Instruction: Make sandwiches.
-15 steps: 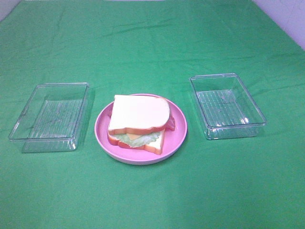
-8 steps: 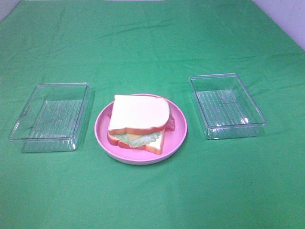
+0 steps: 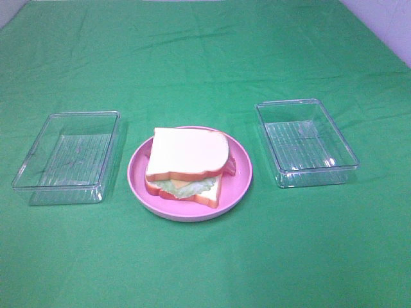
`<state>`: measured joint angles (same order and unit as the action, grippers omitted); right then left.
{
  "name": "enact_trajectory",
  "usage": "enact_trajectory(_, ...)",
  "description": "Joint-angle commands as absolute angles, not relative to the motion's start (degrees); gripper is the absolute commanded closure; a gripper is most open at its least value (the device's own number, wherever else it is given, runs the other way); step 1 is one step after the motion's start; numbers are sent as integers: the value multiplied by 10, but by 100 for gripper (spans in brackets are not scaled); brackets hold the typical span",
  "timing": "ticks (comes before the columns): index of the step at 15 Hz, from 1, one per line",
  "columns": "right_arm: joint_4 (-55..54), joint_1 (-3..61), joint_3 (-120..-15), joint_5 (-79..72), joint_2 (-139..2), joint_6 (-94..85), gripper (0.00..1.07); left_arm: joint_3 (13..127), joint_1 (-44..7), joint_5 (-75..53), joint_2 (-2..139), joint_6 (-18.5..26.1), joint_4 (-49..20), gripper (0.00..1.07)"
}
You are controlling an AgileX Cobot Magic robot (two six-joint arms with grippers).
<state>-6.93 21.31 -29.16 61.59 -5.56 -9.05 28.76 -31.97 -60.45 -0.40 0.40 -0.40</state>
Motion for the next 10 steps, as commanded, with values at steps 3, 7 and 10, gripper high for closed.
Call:
enact_trajectory(3, -72, 168, -290, 610, -52, -95, 30, 286, -191, -599, -8, 6, -6, 24)
enact_trajectory(7, -72, 54, -290, 610, -52, -93, 30, 286, -61, -599, -8, 6, -6, 24)
enact_trajectory(10, -72, -30, -290, 610, -52, -93, 30, 286, 2, -599, -9, 6, -6, 24)
